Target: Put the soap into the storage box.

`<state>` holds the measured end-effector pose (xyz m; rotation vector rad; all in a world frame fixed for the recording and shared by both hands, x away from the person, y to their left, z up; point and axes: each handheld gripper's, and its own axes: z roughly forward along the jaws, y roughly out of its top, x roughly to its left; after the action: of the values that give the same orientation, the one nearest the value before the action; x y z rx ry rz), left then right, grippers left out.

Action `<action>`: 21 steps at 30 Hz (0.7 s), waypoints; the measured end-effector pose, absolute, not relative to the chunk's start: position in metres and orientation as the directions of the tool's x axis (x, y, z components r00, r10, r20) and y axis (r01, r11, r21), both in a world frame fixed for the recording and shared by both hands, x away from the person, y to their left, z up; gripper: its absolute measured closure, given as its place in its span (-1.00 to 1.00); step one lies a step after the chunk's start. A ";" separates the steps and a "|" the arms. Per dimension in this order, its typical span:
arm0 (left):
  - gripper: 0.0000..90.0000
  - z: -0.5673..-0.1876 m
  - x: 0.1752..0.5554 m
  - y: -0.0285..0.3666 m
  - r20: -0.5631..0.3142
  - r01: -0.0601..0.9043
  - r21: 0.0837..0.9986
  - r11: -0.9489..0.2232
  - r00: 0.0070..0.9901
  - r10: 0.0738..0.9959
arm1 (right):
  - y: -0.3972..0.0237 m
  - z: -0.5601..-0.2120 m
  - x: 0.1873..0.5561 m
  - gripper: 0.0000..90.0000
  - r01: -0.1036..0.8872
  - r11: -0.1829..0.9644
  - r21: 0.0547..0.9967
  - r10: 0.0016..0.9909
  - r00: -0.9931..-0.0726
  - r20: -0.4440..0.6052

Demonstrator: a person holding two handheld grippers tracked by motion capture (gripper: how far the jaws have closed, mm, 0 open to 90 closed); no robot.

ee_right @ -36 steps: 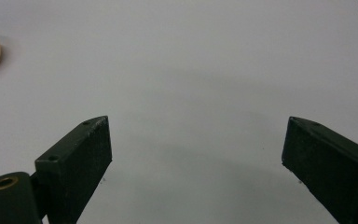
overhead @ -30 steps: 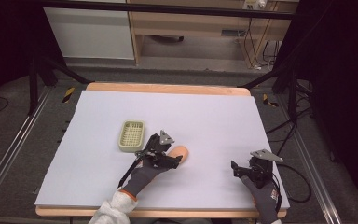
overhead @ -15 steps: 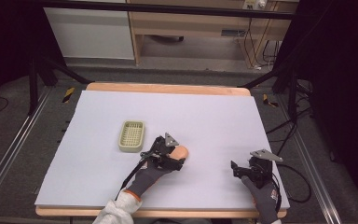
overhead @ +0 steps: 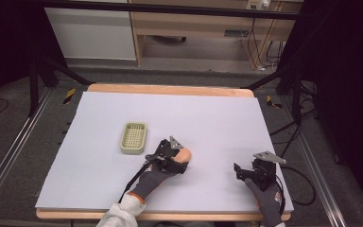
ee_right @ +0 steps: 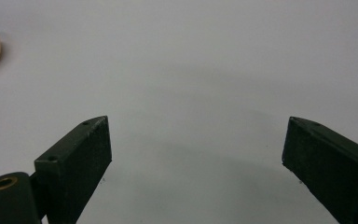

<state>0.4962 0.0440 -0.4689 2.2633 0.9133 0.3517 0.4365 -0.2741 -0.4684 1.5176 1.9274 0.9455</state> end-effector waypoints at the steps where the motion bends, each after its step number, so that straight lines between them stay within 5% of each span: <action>1: -0.49 -0.469 0.496 0.044 -0.001 0.518 0.667 -0.535 0.720 0.694 | -0.274 -0.468 0.436 -0.81 0.616 0.137 0.776 0.968 -0.250 0.028; 21: -0.32 -0.474 0.498 0.041 0.003 0.526 0.653 -0.544 0.717 0.697 | -0.274 -0.469 0.437 -0.81 0.621 0.134 0.772 0.968 -0.248 0.031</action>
<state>0.4982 0.0413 -0.4740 2.2804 0.9247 0.3481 0.4373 -0.2744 -0.4687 1.5229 1.9323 0.9422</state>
